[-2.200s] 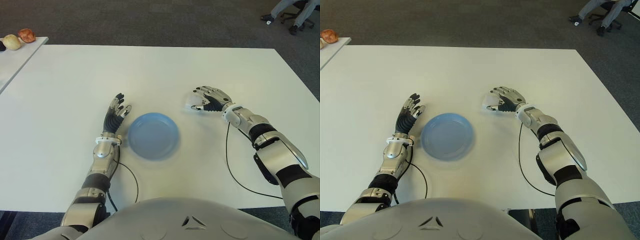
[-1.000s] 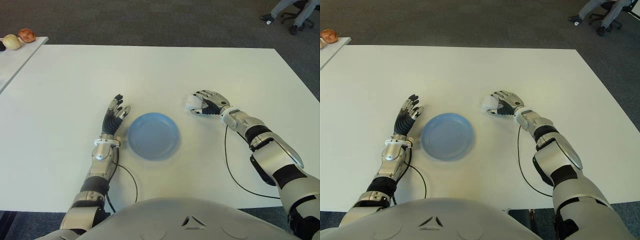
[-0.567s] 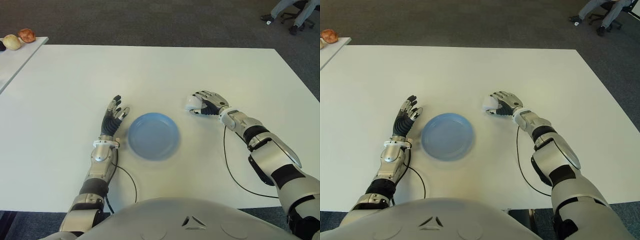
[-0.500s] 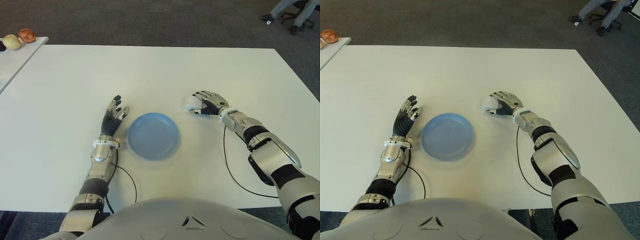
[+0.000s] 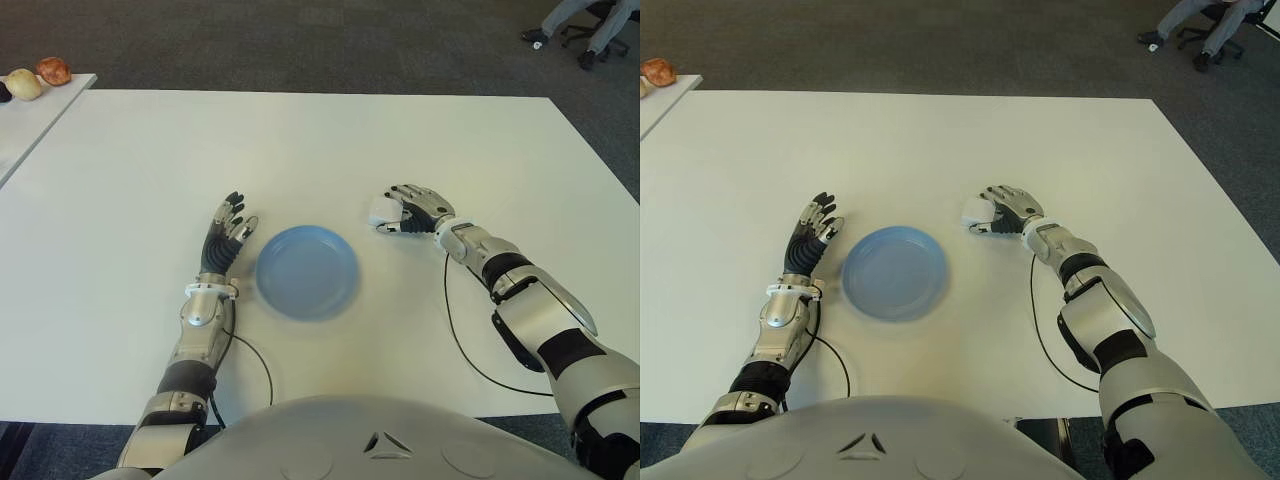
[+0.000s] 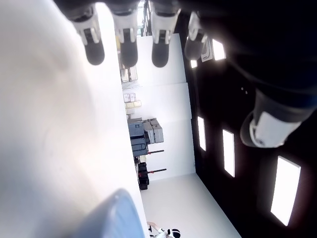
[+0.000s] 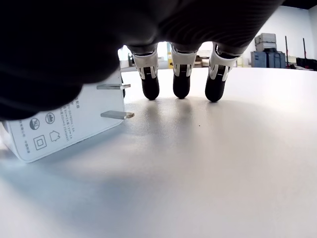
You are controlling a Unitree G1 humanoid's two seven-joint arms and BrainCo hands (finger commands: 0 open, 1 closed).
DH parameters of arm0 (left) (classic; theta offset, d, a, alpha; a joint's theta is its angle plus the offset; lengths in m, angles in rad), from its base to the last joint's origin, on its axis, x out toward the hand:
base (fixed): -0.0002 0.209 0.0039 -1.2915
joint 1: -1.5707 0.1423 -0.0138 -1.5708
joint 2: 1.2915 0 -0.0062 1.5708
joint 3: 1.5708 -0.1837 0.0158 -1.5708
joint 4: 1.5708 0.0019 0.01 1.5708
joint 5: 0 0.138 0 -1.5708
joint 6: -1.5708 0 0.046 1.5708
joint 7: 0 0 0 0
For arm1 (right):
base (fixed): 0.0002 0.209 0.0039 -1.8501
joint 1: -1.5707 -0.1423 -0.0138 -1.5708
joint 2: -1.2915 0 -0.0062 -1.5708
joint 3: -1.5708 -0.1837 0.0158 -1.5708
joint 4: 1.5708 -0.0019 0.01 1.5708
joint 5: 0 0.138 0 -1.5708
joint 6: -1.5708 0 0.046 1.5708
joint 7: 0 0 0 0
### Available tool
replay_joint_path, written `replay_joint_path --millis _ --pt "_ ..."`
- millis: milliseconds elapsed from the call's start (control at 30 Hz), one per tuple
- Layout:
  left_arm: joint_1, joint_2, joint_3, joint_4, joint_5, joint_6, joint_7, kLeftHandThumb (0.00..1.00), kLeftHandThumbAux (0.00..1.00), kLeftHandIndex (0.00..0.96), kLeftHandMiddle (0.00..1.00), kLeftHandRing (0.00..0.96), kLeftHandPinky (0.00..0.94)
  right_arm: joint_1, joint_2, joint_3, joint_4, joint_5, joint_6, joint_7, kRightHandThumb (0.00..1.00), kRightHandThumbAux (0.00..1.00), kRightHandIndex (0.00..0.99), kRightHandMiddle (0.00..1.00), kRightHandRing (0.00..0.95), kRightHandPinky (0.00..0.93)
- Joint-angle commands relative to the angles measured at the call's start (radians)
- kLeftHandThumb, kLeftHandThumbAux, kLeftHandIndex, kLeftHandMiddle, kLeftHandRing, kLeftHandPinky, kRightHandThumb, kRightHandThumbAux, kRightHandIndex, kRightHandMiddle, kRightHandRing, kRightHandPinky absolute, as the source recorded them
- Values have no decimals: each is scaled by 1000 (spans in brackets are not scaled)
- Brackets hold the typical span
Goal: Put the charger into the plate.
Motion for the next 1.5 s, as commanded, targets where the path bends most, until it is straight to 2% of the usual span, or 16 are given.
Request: replay_joint_path --millis 33,533,1267,1467,1500 --pt "74 -9 -12 49 8 61 -12 0 490 73 126 121 136 23 14 6 13 -1 15 28 296 226 0 0 0 0" --pt "71 -15 -10 49 3 67 -9 0 508 112 174 152 138 18 6 24 17 -18 17 30 289 243 0 0 0 0" --pt "76 -13 -8 38 -9 84 -27 0 514 110 174 157 139 10 -11 49 17 -24 4 25 294 249 0 0 0 2" --pt "72 -12 -7 45 -15 77 -35 0 516 111 175 157 141 4 -13 44 16 -18 0 32 300 270 0 0 0 43" --pt "72 -12 -7 44 -13 76 -33 0 513 114 175 158 145 3 -13 39 14 -12 -3 29 301 275 20 46 49 102"
